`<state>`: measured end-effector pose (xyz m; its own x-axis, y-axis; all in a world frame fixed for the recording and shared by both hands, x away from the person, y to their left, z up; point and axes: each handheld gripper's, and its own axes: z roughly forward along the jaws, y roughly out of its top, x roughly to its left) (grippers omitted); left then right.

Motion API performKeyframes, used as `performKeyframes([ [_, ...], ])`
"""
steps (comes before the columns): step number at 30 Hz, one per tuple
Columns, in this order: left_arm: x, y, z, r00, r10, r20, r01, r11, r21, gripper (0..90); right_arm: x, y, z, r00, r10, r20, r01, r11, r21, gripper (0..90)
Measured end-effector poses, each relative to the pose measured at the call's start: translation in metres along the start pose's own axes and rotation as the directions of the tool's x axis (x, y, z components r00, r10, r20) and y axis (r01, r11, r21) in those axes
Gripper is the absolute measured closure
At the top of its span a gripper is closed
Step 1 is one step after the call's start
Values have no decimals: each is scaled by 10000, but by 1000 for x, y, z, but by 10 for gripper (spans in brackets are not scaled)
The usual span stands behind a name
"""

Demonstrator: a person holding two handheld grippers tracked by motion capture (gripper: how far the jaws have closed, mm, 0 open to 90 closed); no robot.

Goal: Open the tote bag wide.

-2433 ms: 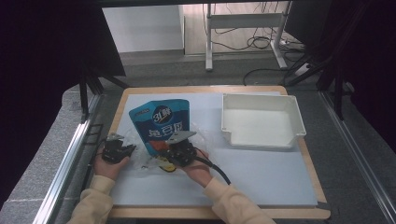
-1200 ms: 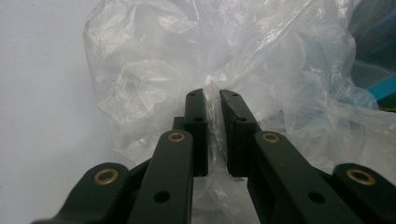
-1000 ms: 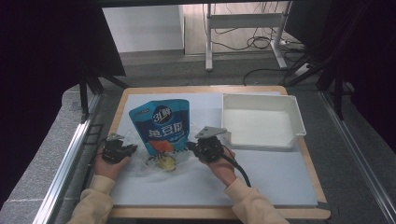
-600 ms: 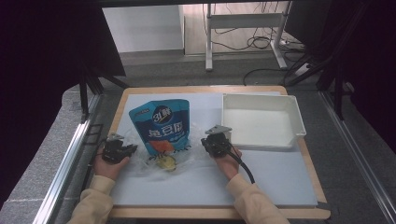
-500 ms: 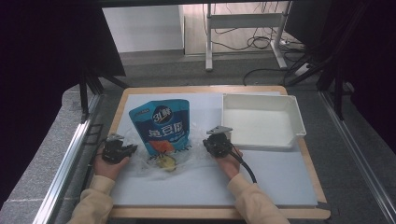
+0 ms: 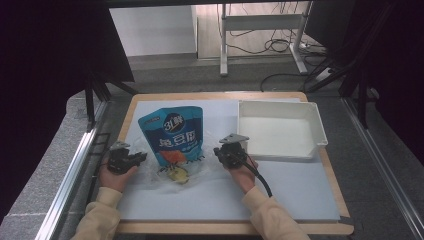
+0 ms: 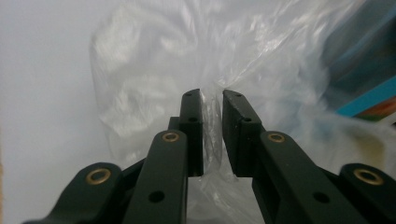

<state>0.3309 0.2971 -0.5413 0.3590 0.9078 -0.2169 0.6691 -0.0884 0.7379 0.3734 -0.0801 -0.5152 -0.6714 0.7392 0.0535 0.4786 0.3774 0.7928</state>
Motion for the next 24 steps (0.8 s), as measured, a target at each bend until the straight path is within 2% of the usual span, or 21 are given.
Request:
performKeyframes([
  [1, -1, 4, -8, 10000, -18, 75, 21, 9993, -369, 782, 2, 2, -2, 10000, -25, -81, 24, 9999, -103, 887],
  [2, -1, 4, -8, 10000, -18, 75, 21, 9993, -369, 780, 2, 2, -2, 10000, -25, -81, 24, 9999, -103, 887],
  [3, -3, 8, -15, 9999, -42, 163, 54, 9971, -753, 777, 7, 5, -6, 9996, -101, -264, 94, 9996, -274, 888],
  [4, -3, 8, -15, 9999, -42, 163, 54, 9971, -753, 774, 7, 5, -6, 9996, -101, -264, 94, 9996, -274, 888],
  [5, -5, 12, -22, 9997, -30, 263, 58, 9940, -1097, 769, 10, 8, -10, 9990, -173, -423, 156, 9991, -396, 888],
  [6, -5, 12, -22, 9997, -30, 263, 58, 9940, -1097, 766, 10, 8, -10, 9990, -173, -423, 156, 9991, -396, 888],
  [7, -8, 16, -29, 9991, 58, 416, 0, 9903, -1386, 765, 13, 11, -14, 9977, -206, -644, 169, 9982, -573, 888],
  [8, -8, 16, -29, 9991, 58, 416, 0, 9903, -1386, 762, 13, 11, -14, 9977, -206, -644, 169, 9982, -573, 888],
  [10, -12, 21, -38, 9981, 170, 596, -61, 9838, -1792, 755, 16, 15, -21, 9962, -305, -814, 242, 9967, -773, 888],
  [11, -12, 21, -38, 9981, 170, 596, -61, 9838, -1792, 753, 17, 17, -23, 9956, -296, -887, 221, 9962, -845, 888],
  [13, -17, 26, -47, 9970, 269, 728, -109, 9773, -2114, 750, 18, 20, -29, 9943, -351, -1004, 248, 9945, -1014, 888],
  [14, -17, 26, -47, 9970, 269, 728, -109, 9773, -2114, 749, 18, 20, -29, 9943, -351, -1004, 248, 9945, -1014, 888],
  [15, -20, 28, -53, 9962, 293, 816, -97, 9730, -2306, 749, 18, 22, -33, 9930, -392, -1114, 266, 9933, -1127, 888],
  [16, -20, 28, -53, 9962, 293, 816, -97, 9730, -2306, 749, 18, 22, -35, 9928, -403, -1130, 272, 9929, -1155, 888],
  [17, -22, 30, -58, 9953, 351, 902, -121, 9696, -2443, 749, 18, 23, -37, 9924, -390, -1165, 251, 9927, -1182, 888],
  [21, -26, 31, -66, 9939, 458, 1001, -188, 9667, -2551, 750, 16, 25, -43, 9902, -340, -1354, 167, 9918, -1267, 888],
  [24, -29, 31, -75, 9928, 542, 1066, -242, 9641, -2646, 742, 14, 28, -53, 9868, -389, -1573, 159, 9893, -1452, 888],
])
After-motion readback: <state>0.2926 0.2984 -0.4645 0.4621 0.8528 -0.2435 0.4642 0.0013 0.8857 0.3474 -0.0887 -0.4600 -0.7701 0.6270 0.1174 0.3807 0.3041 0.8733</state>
